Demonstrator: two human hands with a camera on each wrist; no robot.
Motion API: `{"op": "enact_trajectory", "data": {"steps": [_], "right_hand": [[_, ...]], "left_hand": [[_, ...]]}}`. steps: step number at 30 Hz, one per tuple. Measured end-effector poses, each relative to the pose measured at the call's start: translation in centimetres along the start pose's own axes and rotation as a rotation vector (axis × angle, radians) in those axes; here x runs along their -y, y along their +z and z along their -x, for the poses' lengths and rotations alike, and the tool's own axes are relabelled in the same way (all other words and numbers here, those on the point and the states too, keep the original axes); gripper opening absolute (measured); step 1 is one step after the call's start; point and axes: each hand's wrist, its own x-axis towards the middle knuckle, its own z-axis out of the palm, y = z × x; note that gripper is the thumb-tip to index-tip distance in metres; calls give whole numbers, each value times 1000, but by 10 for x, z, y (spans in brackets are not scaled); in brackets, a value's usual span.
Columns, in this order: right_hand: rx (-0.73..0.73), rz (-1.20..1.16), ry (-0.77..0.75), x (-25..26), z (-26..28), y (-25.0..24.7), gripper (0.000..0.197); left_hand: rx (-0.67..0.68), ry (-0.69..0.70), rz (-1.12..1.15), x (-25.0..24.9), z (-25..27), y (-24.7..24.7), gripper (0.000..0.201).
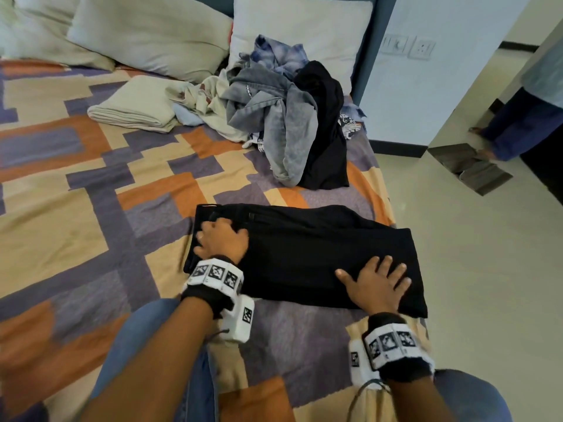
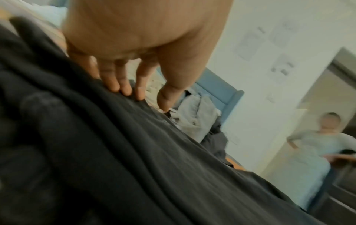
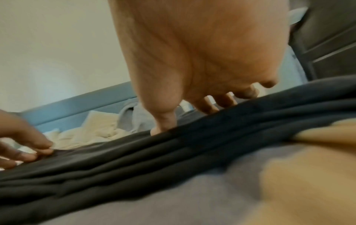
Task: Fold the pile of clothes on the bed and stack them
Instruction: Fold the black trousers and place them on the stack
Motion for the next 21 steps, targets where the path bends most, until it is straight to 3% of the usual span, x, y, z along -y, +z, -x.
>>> {"op": "enact_trajectory", "data": {"steps": [3,6,8,12,14,17,18,21], "right_hand": [[12,42,-310,51,11,16,94],[109,-31,-505,100,10,31,90],[111,-70,-532,118,6,41,94],[33,-162,-576,115,-9,58,131],[77,-213,-584,112,-15,61,119],[93,-235,-552,114,-13,61,106],[105,-242,-541,114,-15,60,99],[212,-389,-540,109,-9,46,84]], "left_hand": [[55,-224,8,19,-21,-20,85],[194,-260,-106,37,-35,-25,95],[214,-261,-77,44,-40,-24,92],[249,-288,277,48,-48,-24,93],[282,-259,392,44,-47,-30,80],[300,-203,618,29,-36,-40,44],[304,-186,673,23,-29,-41,43],[261,-122,686,11,-14,-41,74]]}}
